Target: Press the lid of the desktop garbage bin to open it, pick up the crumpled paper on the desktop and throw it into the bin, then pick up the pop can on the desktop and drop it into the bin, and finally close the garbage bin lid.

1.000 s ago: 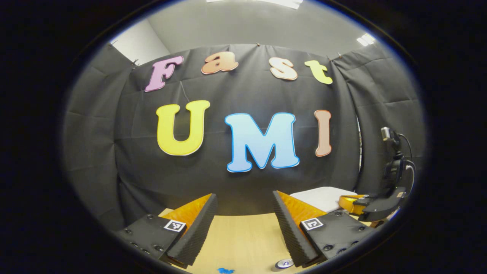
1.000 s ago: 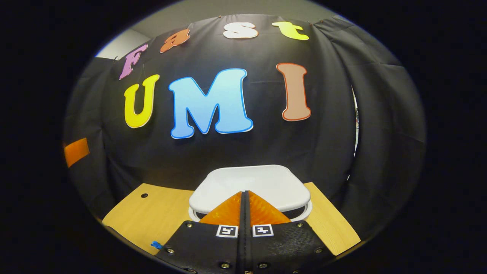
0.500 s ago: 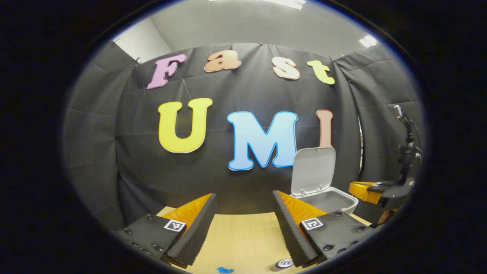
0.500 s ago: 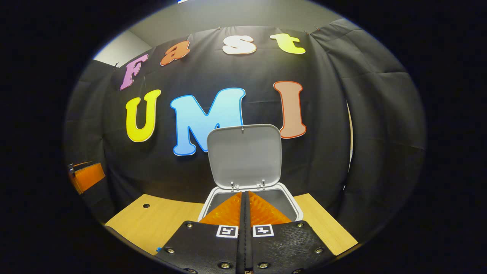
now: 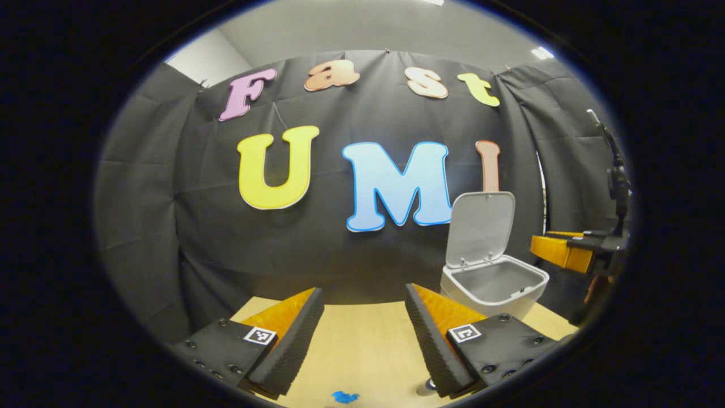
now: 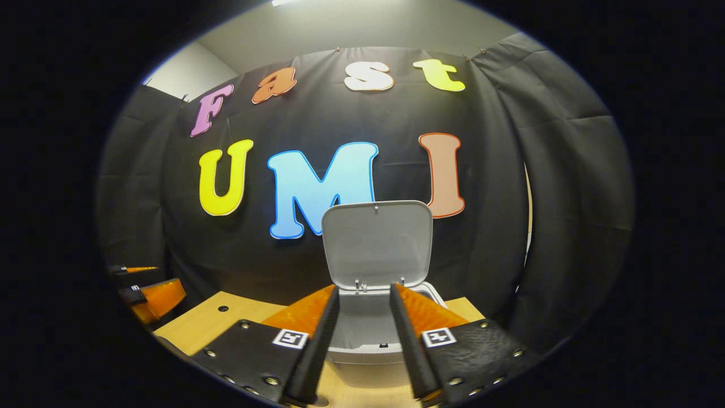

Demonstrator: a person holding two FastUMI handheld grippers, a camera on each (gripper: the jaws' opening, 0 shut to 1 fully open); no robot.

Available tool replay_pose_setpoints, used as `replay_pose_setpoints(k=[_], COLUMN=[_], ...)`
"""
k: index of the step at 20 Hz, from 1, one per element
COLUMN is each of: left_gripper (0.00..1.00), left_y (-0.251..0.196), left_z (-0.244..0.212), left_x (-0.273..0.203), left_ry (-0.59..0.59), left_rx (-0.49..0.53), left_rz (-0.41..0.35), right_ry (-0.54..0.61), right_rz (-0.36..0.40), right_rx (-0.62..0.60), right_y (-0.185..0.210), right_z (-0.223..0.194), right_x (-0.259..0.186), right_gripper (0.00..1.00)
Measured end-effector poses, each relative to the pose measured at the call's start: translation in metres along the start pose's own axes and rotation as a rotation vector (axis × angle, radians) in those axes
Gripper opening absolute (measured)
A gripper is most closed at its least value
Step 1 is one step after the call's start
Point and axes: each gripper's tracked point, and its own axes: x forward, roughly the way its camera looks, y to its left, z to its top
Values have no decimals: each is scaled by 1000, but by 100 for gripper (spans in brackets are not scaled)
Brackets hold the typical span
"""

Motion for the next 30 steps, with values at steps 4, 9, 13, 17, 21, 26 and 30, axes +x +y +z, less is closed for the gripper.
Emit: replay_pose_setpoints(k=[4, 9, 13, 17, 21, 26, 30], left_gripper=[94, 94, 95, 94, 95, 94, 95], left_y=[5, 10, 13, 17, 22, 29, 38], left_z=[-27, -83, -135, -187, -235, -294, -340], left_x=[7, 10, 9, 6, 1, -6, -13], left_ry=[41, 129, 215, 301, 380, 482, 566], left_rx=[9, -8, -24, -36, -35, -52, -56], left_rz=[-12, -20, -24, -23, -24, -12, -1], right_ry=[-21, -26, -17, -3, 10, 40, 54], right_rz=[-15, -41, -64, -90, -121, -155, -191], right_rx=[3, -16, -26, -51, -77, -109, -109], right_y=[-2, -8, -13, -21, -30, -38, -47], right_z=[7, 13, 15, 18, 17, 13, 10], right_x=[-1, -7, -10, -13, -18, -27, -35], right_gripper=[77, 92, 92, 92, 92, 93, 93])
